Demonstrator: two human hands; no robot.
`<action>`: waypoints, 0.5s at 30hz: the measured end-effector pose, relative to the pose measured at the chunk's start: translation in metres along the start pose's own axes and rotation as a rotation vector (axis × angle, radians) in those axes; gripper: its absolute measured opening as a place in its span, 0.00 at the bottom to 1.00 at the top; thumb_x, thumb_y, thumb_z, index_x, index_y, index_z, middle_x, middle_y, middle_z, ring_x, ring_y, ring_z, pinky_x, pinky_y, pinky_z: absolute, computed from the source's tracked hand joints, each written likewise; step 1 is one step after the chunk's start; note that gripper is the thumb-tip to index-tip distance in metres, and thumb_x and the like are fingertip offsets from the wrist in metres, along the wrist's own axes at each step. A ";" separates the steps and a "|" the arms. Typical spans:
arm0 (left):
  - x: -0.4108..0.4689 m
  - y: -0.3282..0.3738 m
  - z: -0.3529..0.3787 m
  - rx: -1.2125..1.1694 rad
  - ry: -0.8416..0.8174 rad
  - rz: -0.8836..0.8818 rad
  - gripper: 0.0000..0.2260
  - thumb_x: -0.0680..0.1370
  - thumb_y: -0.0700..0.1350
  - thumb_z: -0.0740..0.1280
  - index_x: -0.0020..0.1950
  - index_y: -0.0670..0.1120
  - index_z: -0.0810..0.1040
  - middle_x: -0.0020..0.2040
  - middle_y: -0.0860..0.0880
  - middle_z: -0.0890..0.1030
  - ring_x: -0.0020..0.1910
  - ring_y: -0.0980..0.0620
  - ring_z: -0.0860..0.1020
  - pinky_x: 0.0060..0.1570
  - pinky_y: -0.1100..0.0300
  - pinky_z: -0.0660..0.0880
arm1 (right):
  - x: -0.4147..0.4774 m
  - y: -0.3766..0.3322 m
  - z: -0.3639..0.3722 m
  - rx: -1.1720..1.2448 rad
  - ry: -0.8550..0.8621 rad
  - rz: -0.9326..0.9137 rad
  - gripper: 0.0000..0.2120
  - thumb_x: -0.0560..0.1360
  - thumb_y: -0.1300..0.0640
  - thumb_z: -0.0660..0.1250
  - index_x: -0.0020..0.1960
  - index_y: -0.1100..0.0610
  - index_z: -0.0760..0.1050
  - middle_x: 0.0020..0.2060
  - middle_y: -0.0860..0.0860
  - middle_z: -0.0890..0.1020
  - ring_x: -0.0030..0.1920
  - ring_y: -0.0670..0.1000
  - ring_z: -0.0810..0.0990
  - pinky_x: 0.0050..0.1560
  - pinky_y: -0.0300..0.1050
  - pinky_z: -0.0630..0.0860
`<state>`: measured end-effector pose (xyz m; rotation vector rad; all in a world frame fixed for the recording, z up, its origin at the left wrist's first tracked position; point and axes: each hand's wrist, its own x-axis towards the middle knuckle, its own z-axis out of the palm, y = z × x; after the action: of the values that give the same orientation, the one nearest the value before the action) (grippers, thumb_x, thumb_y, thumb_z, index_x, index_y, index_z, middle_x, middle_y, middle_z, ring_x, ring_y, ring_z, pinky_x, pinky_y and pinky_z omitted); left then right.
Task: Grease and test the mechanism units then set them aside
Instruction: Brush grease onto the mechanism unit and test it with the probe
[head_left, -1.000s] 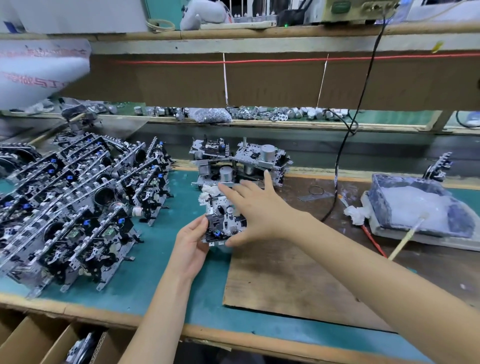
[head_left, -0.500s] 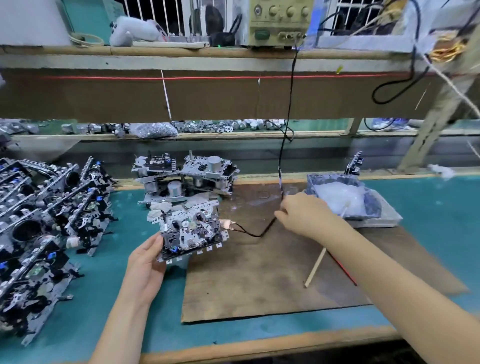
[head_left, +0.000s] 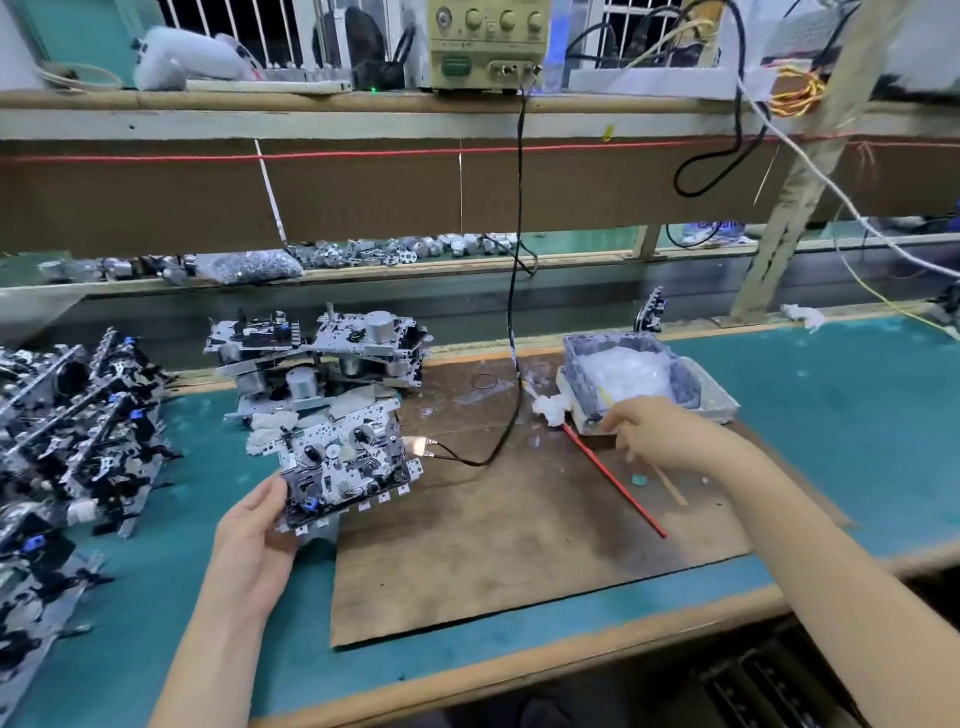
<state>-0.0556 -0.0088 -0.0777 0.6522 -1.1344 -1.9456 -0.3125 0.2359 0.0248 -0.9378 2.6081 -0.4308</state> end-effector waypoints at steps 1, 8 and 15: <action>0.000 0.000 0.000 -0.001 -0.002 -0.001 0.11 0.81 0.36 0.55 0.51 0.41 0.77 0.40 0.51 0.85 0.39 0.57 0.83 0.40 0.64 0.80 | 0.001 0.003 -0.001 0.041 -0.015 0.009 0.21 0.76 0.69 0.49 0.61 0.58 0.73 0.44 0.52 0.75 0.40 0.53 0.78 0.50 0.48 0.76; -0.001 0.001 0.001 -0.006 -0.006 -0.023 0.23 0.81 0.36 0.55 0.37 0.48 0.86 0.40 0.51 0.85 0.39 0.56 0.83 0.39 0.63 0.80 | 0.008 0.017 0.000 0.259 0.000 -0.118 0.19 0.77 0.71 0.51 0.60 0.58 0.73 0.45 0.52 0.77 0.38 0.47 0.77 0.42 0.32 0.75; 0.002 -0.001 0.000 -0.007 -0.015 -0.024 0.24 0.81 0.36 0.54 0.36 0.49 0.86 0.39 0.51 0.85 0.38 0.57 0.83 0.38 0.63 0.80 | 0.009 0.015 0.004 0.365 0.318 -0.233 0.12 0.79 0.67 0.54 0.54 0.56 0.73 0.40 0.52 0.78 0.35 0.43 0.76 0.36 0.29 0.70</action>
<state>-0.0572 -0.0102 -0.0785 0.6511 -1.1329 -1.9771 -0.3264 0.2403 0.0137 -1.1181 2.5581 -1.1582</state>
